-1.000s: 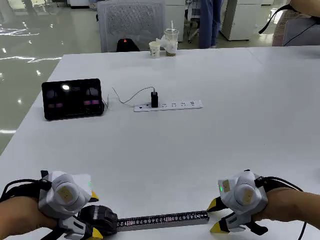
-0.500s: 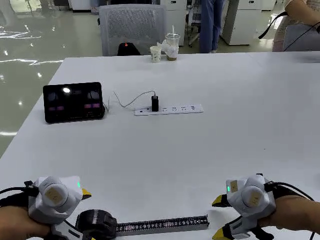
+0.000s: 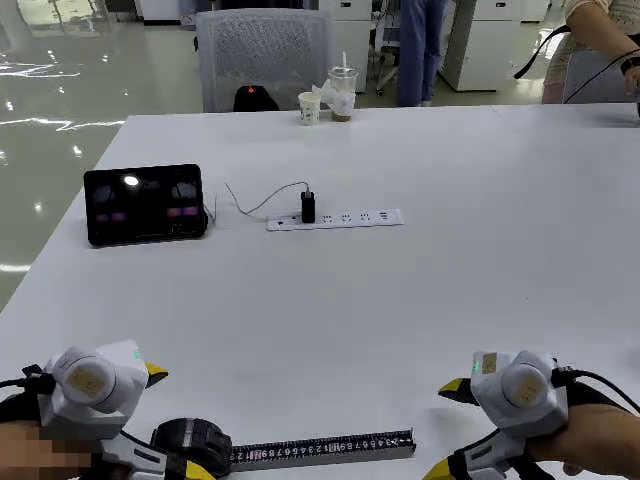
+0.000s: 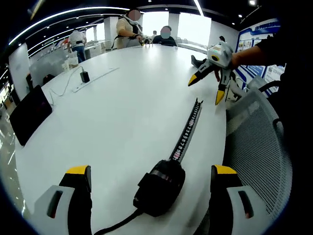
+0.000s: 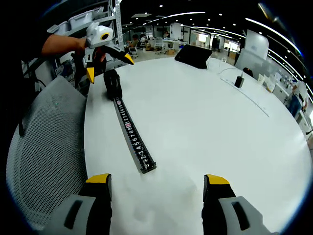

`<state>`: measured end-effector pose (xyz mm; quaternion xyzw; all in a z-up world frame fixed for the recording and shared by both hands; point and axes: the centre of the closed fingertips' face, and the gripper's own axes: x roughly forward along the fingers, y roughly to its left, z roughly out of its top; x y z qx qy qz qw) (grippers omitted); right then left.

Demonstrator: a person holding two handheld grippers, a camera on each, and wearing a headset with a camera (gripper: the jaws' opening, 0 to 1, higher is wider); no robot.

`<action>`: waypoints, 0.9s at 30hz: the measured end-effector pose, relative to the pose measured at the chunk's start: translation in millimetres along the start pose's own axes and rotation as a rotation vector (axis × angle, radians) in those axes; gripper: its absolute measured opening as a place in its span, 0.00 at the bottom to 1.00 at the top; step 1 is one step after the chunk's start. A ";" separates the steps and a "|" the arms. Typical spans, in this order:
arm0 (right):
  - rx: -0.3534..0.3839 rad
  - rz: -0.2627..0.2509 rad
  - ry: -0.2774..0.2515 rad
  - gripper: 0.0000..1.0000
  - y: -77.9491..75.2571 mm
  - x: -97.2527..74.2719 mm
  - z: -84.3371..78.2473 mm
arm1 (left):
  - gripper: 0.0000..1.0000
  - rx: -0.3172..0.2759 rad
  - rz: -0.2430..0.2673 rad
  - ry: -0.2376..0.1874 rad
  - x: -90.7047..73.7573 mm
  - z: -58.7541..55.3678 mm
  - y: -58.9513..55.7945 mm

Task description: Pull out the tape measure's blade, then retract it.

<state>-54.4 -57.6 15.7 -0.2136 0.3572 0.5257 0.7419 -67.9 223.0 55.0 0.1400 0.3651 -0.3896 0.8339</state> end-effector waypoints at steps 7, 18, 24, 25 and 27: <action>0.106 -0.032 -0.045 0.85 -7.8 -10.0 -1.8 | 0.99 -0.053 0.064 -0.061 -6.1 1.3 11.2; 0.147 -0.073 -0.088 0.99 -8.4 -19.4 -9.0 | 0.99 -0.177 0.129 -0.135 -15.2 -5.5 16.4; 0.153 -0.126 -0.103 0.99 -12.6 -27.4 -14.3 | 0.99 -0.203 0.156 -0.148 -18.5 -11.2 16.2; 0.155 -0.135 -0.110 0.99 -13.5 -29.2 -15.4 | 0.99 -0.215 0.155 -0.154 -19.3 -12.0 17.7; 0.159 -0.147 -0.116 0.99 -14.7 -32.6 -17.5 | 0.99 -0.219 0.163 -0.157 -20.6 -13.6 18.2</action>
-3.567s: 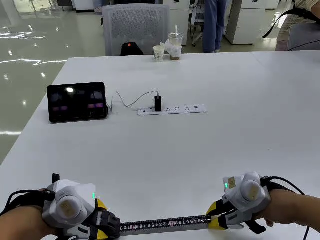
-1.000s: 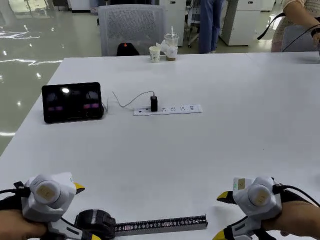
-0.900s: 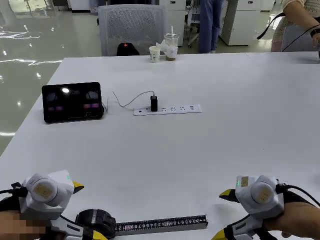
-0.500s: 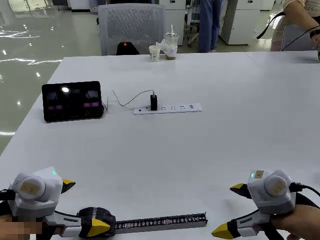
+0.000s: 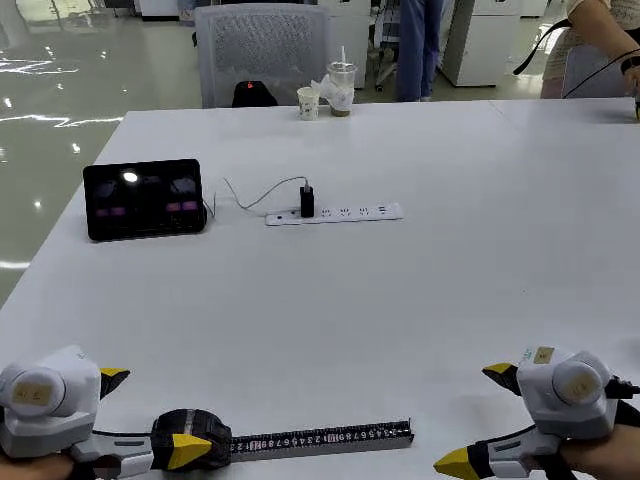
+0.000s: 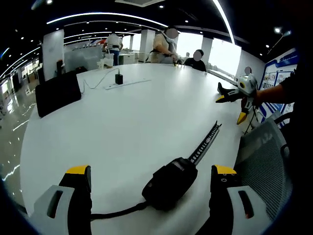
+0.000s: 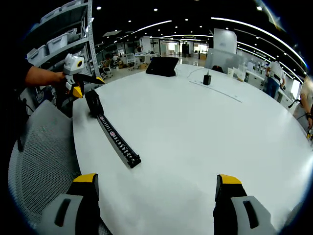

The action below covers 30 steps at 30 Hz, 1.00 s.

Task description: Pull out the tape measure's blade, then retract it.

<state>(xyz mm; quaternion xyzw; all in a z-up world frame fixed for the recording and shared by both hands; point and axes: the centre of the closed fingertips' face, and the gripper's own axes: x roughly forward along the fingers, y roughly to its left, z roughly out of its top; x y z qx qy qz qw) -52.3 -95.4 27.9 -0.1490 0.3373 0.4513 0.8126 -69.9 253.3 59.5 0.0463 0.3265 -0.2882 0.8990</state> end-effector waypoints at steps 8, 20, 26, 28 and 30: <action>0.005 -0.048 -0.032 0.99 -4.7 -16.1 -1.0 | 0.99 0.032 0.021 -0.030 -9.4 -3.6 -0.9; -0.002 -0.057 -0.058 0.99 2.2 -30.9 -12.6 | 0.99 0.031 0.054 -0.036 -25.8 -18.6 -2.5; 0.022 -0.062 -0.063 0.99 4.8 -39.1 -21.3 | 0.99 0.046 0.065 -0.026 -36.0 -27.0 -2.7; 0.022 -0.063 -0.059 0.99 5.8 -41.4 -25.3 | 0.99 0.043 0.070 -0.030 -39.5 -29.6 -0.6; 0.023 -0.065 -0.053 0.99 6.6 -43.8 -29.3 | 0.99 0.038 0.077 -0.034 -42.4 -31.6 0.1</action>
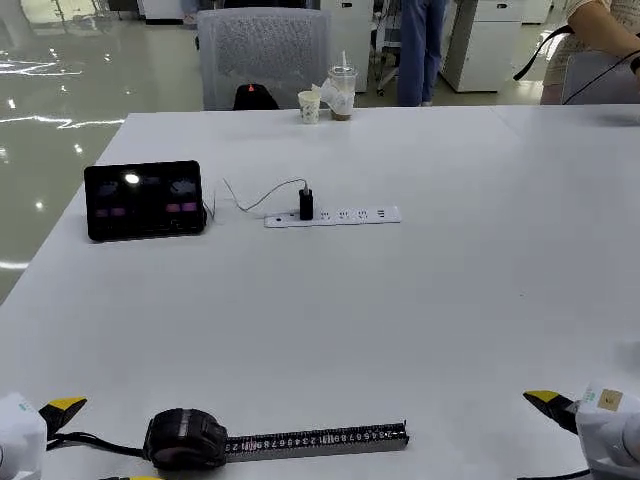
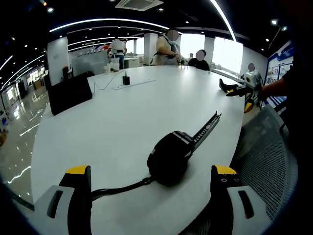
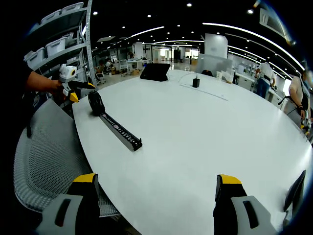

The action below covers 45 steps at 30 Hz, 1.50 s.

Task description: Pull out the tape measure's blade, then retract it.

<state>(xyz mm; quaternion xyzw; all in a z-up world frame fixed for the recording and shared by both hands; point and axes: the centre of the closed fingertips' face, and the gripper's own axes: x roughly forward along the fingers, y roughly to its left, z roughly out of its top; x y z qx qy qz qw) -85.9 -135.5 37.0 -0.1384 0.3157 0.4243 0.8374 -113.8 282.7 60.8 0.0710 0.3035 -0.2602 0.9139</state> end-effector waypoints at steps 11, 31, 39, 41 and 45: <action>-0.007 0.002 -0.006 0.99 1.3 -7.5 -0.6 | 0.99 -0.004 0.022 -0.007 -10.7 -7.5 2.8; -0.016 0.019 0.015 0.99 3.2 -7.8 -7.2 | 0.99 0.024 0.041 0.006 -10.9 0.9 4.4; -0.023 0.033 0.027 0.99 3.0 -3.6 -1.5 | 0.99 -0.036 0.014 0.038 -3.3 3.9 -5.6; -0.027 0.039 0.035 0.99 3.3 -2.1 -1.0 | 0.99 -0.044 0.020 0.013 -0.9 10.1 -6.4; -0.046 0.049 0.046 0.99 3.5 0.0 2.0 | 0.99 -0.058 0.024 0.007 4.5 15.5 -10.9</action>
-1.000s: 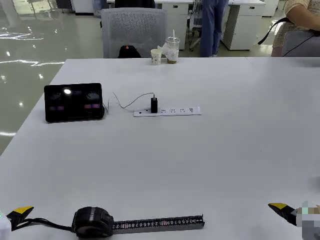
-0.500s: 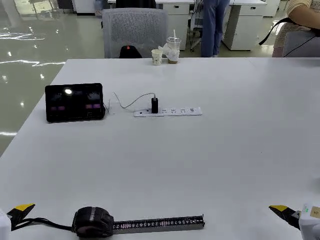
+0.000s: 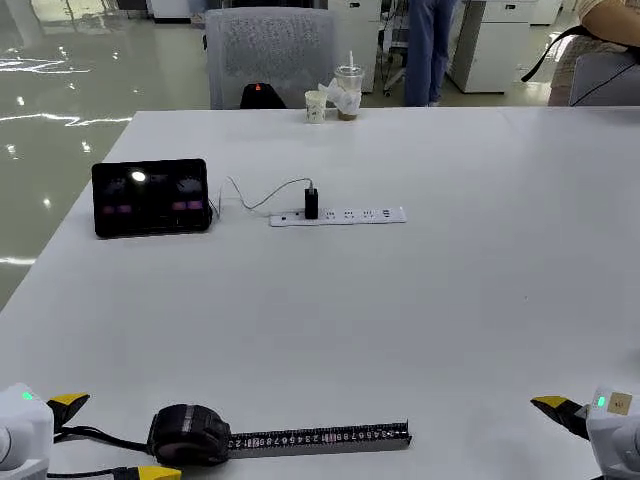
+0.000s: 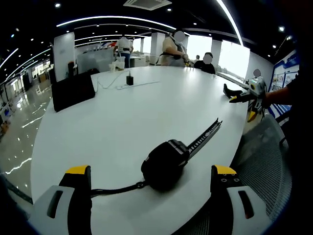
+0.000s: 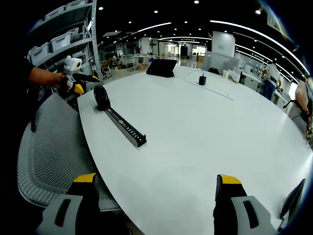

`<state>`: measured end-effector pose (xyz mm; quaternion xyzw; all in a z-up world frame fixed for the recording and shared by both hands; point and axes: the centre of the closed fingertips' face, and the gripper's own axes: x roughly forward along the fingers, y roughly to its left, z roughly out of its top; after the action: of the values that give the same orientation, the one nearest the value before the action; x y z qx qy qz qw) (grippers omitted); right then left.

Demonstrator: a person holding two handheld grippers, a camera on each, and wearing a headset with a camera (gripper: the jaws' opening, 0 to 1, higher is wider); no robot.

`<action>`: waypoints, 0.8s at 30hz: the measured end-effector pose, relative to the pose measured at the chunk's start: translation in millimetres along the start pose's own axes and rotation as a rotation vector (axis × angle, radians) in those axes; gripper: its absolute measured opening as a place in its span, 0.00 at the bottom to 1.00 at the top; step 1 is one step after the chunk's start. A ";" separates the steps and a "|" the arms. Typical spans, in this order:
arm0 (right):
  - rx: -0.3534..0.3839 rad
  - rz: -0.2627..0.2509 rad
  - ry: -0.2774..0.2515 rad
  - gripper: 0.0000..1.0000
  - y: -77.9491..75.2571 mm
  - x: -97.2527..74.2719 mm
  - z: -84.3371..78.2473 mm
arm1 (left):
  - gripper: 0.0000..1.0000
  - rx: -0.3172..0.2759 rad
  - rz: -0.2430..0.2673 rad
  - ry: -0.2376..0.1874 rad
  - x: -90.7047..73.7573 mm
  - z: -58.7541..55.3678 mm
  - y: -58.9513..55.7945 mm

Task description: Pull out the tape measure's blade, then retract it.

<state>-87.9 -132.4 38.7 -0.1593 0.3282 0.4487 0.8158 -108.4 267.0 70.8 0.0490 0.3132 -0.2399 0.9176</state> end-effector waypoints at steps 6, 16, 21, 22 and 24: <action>-0.033 0.016 0.011 0.99 -1.0 3.0 6.2 | 0.99 0.006 0.025 0.020 7.5 2.7 -7.4; -0.093 0.045 0.040 0.99 -0.2 14.0 18.0 | 0.99 -0.070 0.050 0.011 23.6 5.2 -16.1; -0.130 0.054 0.040 0.99 0.5 20.8 27.6 | 0.99 -0.089 0.065 0.011 32.1 8.9 -22.5; -0.140 0.054 0.045 0.99 0.1 22.3 28.4 | 0.99 -0.086 0.074 0.014 34.2 9.2 -23.5; -0.151 0.059 0.047 0.99 0.6 25.3 31.2 | 0.99 -0.093 0.126 0.051 36.6 3.2 -21.5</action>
<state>-66.5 -98.9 44.4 -0.2212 0.3168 0.4923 0.7800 -91.6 232.3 52.8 0.0318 0.3438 -0.1655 0.9238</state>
